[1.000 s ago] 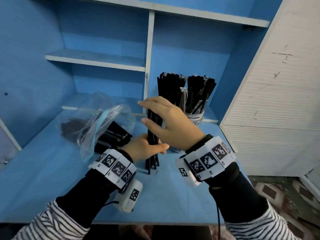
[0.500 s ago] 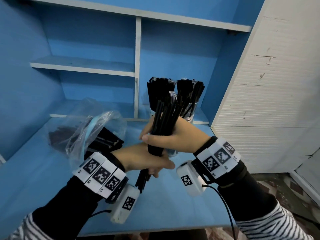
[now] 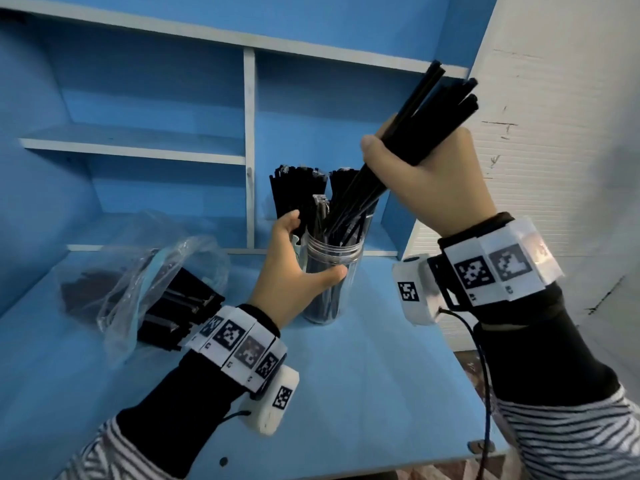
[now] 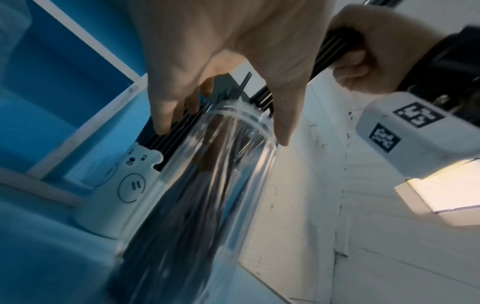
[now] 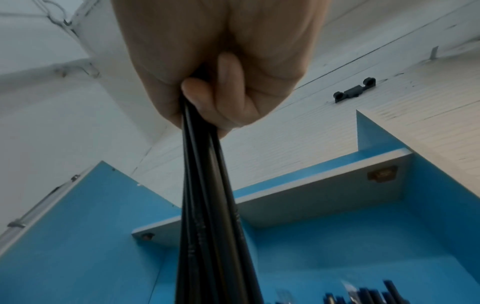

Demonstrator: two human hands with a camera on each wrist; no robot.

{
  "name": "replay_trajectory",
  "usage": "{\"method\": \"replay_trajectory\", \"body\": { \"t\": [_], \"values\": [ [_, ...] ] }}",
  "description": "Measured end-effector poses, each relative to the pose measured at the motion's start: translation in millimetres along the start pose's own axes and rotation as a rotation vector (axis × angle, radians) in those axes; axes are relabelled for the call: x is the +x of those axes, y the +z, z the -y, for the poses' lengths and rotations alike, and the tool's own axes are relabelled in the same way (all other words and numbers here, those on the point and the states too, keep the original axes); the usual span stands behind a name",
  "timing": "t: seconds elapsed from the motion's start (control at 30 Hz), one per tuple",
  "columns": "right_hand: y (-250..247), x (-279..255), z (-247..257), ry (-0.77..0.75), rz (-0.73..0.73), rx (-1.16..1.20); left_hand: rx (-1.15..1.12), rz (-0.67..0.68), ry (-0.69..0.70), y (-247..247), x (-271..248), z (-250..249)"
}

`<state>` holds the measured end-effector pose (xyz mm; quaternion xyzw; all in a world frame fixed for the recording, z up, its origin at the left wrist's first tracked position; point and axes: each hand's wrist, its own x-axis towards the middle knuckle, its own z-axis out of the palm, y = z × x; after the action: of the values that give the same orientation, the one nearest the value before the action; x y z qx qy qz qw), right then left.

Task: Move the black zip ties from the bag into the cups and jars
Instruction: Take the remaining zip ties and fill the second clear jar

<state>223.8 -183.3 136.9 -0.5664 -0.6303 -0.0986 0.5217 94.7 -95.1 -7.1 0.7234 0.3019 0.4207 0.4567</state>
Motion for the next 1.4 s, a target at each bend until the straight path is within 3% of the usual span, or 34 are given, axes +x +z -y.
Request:
{"method": "replay_trajectory", "body": {
  "t": [0.13,0.3,0.47,0.53,0.6,0.77,0.87,0.97,1.07,1.2,1.4],
  "values": [
    [10,2,-11,0.032,0.044,-0.075,0.05,0.103,-0.048,5,12,12],
    [34,3,-35,0.291,0.271,-0.142,0.085,0.213,-0.068,3,17,20],
    [44,-6,-53,0.475,0.499,-0.152,0.091,0.219,-0.066,1,19,20],
    [46,-11,-58,0.501,0.498,-0.139,0.078,0.218,-0.06,1,19,21],
    [47,-15,-58,0.461,0.442,-0.179,0.073,0.22,-0.049,1,19,22],
    [52,-20,-53,0.193,0.23,-0.224,0.096,0.211,-0.009,2,18,21],
    [61,-21,-55,-0.015,0.316,-0.181,0.094,0.208,-0.006,3,18,20],
    [68,-24,-58,-0.01,0.502,-0.246,0.091,0.215,-0.032,4,17,18],
    [70,-28,-59,0.016,0.541,-0.291,0.158,0.245,-0.043,0,16,20],
    [70,-28,-50,-0.052,0.403,-0.254,0.328,0.185,-0.084,-23,3,23],
    [85,-38,-19,-0.188,0.056,0.048,0.289,-0.116,0.106,-84,-20,22]
  ]
}}
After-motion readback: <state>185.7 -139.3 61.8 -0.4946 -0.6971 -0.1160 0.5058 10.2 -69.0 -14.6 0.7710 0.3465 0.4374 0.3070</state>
